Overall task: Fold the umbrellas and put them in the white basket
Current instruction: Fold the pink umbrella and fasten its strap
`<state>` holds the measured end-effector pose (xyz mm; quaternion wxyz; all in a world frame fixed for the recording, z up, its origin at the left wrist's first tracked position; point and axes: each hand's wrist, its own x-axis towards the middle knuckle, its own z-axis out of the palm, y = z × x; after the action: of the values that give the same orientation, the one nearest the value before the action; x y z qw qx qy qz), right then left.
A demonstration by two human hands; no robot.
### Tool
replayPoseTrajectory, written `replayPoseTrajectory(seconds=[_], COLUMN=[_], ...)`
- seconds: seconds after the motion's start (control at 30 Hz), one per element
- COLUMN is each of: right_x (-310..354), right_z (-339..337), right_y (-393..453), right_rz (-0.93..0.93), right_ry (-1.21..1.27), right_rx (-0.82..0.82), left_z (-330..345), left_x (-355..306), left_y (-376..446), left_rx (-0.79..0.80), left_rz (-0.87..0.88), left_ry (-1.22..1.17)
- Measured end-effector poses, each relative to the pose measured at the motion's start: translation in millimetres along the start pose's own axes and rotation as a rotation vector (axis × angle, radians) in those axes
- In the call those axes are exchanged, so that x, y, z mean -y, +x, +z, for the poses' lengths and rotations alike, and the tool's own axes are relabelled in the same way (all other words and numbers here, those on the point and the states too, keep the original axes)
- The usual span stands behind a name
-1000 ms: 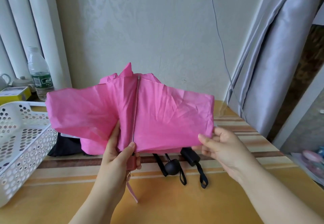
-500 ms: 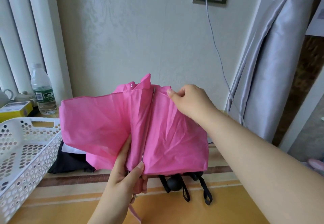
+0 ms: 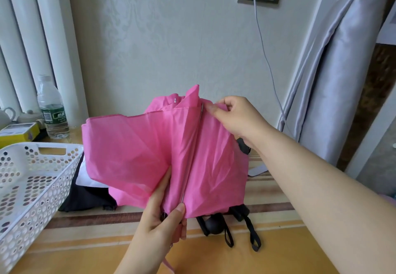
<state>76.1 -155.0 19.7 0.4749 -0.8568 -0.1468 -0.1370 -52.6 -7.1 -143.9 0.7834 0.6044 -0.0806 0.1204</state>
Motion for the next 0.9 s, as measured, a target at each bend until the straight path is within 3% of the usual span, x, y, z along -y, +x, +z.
replayPoseTrajectory(seconds=[0.17, 0.37, 0.43, 0.6, 0.77, 0.9], right_x=[8.8, 7.1, 10.1, 14.3, 14.8, 14.6], right_z=[-7.3, -14.0, -15.8, -20.9, -15.6, -15.8], right_y=[4.0, 5.3, 4.0, 0.6, -1.0, -1.8], right_rz=[0.072, 0.178, 0.163, 0.147, 0.111, 0.123], right_ry=[-0.197, 0.127, 0.114, -0.153, -0.025, -0.078], right_rx=[-0.090, 0.006, 0.050, -0.074, -0.014, 0.029], left_z=[2.8, 3.5, 4.4, 5.0, 5.3, 4.8], left_x=[-1.3, -8.0, -9.4, -9.4, -11.4, -9.3], left_y=[-2.7, -4.3, -6.0, -5.7, -6.5, -4.8], left_rx=[-0.006, 0.015, 0.032, 0.027, 0.045, 0.037], left_rz=[-0.033, -0.021, -0.025, -0.027, -0.031, -0.028], left_ry=[0.021, 0.065, 0.079, 0.094, 0.084, 0.070])
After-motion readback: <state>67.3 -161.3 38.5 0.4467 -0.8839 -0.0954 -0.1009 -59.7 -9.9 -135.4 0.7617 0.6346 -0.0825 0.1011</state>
